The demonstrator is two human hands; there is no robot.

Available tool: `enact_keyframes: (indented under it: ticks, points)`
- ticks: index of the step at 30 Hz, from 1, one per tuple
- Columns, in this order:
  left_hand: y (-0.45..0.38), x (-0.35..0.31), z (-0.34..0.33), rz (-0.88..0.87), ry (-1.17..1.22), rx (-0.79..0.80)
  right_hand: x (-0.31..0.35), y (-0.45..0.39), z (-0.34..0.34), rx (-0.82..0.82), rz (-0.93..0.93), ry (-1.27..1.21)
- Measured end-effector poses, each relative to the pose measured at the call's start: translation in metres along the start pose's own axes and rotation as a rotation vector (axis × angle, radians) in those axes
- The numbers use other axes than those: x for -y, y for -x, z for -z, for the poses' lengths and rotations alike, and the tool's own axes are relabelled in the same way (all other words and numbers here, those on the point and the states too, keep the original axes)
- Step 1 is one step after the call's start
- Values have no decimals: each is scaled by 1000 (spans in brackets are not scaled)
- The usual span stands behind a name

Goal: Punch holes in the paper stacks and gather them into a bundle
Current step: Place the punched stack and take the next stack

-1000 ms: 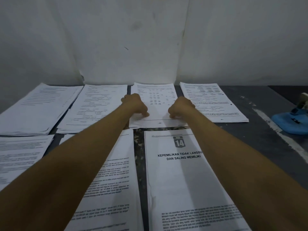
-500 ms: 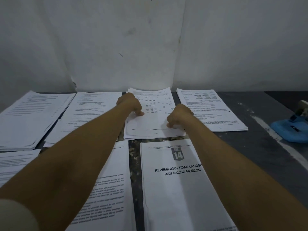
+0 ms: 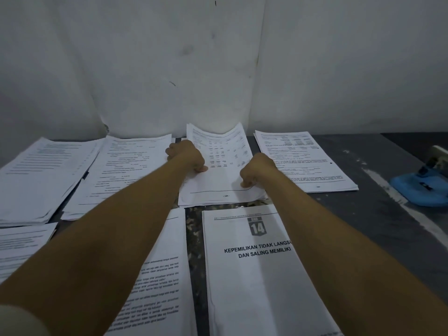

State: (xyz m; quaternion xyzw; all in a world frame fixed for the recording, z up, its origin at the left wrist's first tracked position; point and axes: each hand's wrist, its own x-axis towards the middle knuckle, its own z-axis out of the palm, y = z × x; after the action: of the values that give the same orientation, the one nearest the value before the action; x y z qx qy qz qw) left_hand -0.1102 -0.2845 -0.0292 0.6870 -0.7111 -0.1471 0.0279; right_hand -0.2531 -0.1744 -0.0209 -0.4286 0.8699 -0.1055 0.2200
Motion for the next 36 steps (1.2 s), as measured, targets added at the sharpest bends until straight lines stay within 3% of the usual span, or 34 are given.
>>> enact_keyframes:
  ticks: [5,11,15,21,30,36]
  points:
    - [1,-2,-1,-20,-39,-38,3,-3,-3,-79,9,44]
    - [6,-5,0,-74,-91,-83,3,-6,-7,-96,18,-103]
    - [8,-6,0,-81,-58,-74,3,-1,-3,-49,-12,-82]
    - [13,-11,-2,-33,53,-55,5,0,-8,-116,5,-38]
    - [12,-3,-8,-112,139,-79,-2,0,0,-44,-7,-548]
    - [20,3,-7,-79,300,-98,-13,-4,0,-85,127,-739]
